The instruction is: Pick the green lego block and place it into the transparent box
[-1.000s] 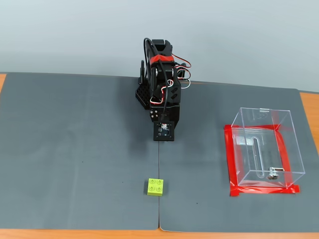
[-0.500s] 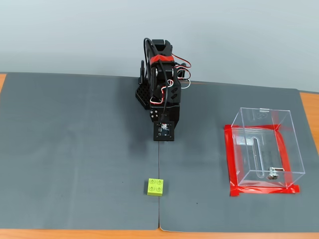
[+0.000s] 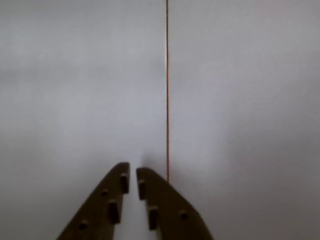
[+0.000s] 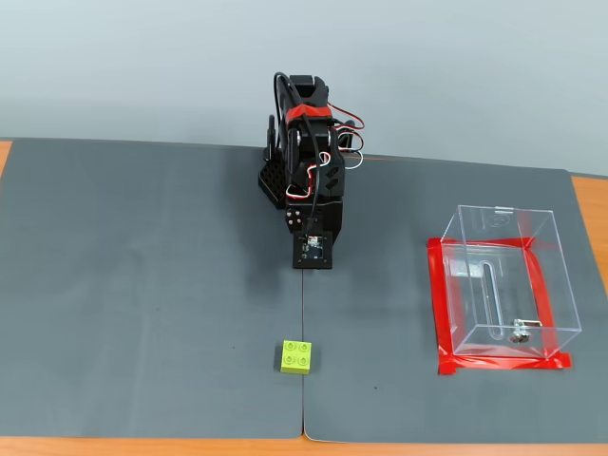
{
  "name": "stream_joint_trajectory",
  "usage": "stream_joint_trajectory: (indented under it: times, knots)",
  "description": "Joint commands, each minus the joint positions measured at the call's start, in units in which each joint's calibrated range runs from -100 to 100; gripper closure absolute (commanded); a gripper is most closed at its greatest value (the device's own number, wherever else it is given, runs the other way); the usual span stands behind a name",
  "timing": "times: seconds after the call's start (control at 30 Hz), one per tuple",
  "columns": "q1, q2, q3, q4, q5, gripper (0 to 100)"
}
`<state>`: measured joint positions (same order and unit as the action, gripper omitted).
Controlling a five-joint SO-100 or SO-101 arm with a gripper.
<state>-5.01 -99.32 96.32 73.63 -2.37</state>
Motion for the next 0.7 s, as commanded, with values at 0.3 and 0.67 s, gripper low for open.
stream_joint_trajectory:
  times: [0.3, 0.67]
  knots:
    - [0.0, 22.7, -19.2, -10.4, 0.1, 98]
    - [0.5, 57.7, -47.4, -11.9, -0.3, 98]
